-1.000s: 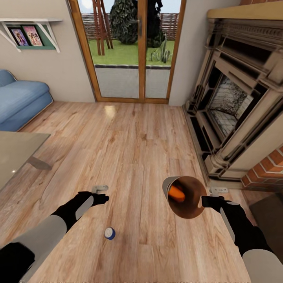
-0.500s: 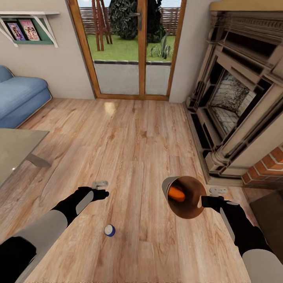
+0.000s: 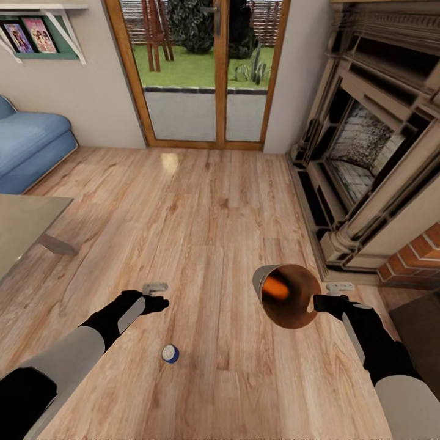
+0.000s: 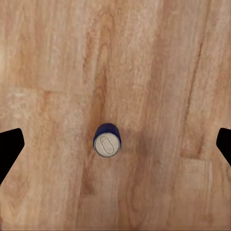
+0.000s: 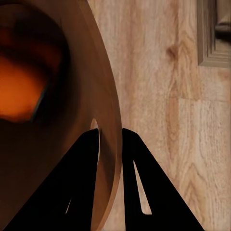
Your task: Put the three can of soda from the living room inside the tash can in the kitchen.
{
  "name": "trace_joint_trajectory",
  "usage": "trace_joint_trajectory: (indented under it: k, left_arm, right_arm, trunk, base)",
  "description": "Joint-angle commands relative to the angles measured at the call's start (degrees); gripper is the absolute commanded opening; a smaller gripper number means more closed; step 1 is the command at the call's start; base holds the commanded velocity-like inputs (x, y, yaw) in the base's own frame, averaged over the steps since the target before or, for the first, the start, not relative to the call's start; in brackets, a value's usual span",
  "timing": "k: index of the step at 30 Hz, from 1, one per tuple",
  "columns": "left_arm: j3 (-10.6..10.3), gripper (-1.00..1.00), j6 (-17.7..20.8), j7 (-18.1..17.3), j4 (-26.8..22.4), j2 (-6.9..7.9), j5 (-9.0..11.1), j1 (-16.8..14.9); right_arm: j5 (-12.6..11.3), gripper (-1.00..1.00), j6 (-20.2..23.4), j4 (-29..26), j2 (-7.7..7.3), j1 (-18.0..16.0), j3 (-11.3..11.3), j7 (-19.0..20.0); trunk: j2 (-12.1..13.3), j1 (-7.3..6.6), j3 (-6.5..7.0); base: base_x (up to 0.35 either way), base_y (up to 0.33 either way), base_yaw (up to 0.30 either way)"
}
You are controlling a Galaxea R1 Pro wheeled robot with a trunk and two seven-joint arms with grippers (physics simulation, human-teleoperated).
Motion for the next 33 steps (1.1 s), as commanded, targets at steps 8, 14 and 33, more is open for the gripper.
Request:
trace_joint_trajectory:
  k: [8, 14, 33]
  left_arm:
    - [-0.04, 1.00, 0.53, -0.06, 0.00, 0.00, 0.20, -0.05]
    - [0.00, 1.00, 0.66, -0.16, -0.02, 0.00, 0.27, -0.09]
    - [0.07, 1.00, 0.68, -0.30, -0.08, 0.00, 0.37, -0.09]
  right_arm:
    - [-0.32, -1.00, 1.56, -0.24, 0.10, -1.54, -0.03, 0.40]
    - [-0.05, -1.00, 6.56, -0.84, 0.20, -4.85, 0.18, 0.36]
    - [0.10, -1.00, 7.62, -0.92, -0.10, -10.52, 0.25, 0.40]
  trunk:
    - [-3.23, 1.76, -2.13]
    - [-5.63, 3.07, -3.73]
    - [-13.25, 7.25, -8.79]
  base:
    - [0.000, 0.000, 0.000]
    - [0.000, 0.000, 0.000]
    - [0.000, 0.000, 0.000]
